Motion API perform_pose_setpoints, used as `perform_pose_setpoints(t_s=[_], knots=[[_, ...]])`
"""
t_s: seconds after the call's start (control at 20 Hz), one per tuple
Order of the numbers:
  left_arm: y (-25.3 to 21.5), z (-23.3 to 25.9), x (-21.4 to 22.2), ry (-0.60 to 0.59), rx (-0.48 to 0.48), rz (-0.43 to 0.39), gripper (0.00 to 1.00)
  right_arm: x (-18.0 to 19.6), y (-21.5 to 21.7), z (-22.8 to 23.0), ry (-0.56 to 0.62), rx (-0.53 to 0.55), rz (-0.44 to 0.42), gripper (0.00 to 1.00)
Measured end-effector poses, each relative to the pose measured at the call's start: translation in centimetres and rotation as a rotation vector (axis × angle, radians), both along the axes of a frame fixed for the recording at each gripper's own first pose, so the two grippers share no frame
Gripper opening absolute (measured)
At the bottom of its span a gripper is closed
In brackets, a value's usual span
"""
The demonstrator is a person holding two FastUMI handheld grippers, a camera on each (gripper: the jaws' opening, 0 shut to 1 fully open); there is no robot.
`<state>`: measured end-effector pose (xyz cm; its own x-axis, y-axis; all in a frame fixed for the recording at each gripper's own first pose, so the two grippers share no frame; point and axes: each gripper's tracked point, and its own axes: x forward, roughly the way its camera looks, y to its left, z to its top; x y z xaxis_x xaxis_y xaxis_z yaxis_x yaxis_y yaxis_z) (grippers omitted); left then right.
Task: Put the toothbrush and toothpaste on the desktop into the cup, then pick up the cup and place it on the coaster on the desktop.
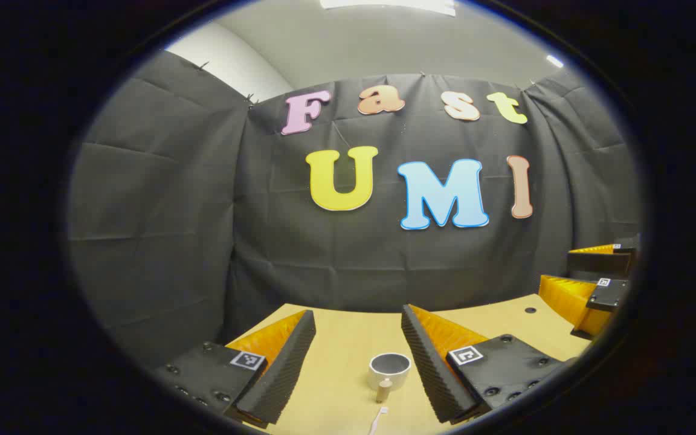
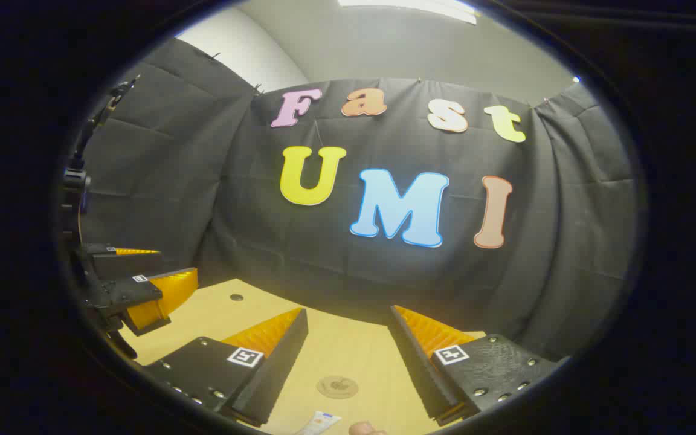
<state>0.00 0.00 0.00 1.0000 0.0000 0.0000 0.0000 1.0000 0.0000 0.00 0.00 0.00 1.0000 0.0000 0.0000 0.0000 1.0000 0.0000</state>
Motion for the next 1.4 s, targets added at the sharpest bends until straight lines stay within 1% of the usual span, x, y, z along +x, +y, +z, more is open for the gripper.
perform_pose_setpoints(t_s=[0.35,0.75,0.9,1.0,1.2,1.4], knots=[[-0.5,-0.2,0.5,0.003,0.033,-0.017,0.95,-0.2,-0.4,-1.8,0.054,0.020,-0.009,0.87],[-0.9,-0.1,0.4,-0.014,0.061,-0.017,0.94,-0.3,-1.2,-2.7,0.071,0.035,-0.034,0.87],[-1.3,-0.3,0.3,-0.015,0.048,-0.024,0.94,-0.5,-1.2,-3.2,0.083,0.040,-0.035,0.88],[-1.9,-1.0,0.5,0.011,0.037,-0.042,0.94,-0.6,-1.2,-3.9,0.102,0.058,-0.031,0.87],[-3.4,-2.8,1.1,0.076,0.043,-0.091,0.94,-0.6,-1.2,-6.2,0.188,0.094,-0.030,0.87],[-4.8,-5.3,2.1,0.154,0.052,-0.141,0.94,-0.5,-1.6,-9.7,0.318,0.147,-0.042,0.88]])
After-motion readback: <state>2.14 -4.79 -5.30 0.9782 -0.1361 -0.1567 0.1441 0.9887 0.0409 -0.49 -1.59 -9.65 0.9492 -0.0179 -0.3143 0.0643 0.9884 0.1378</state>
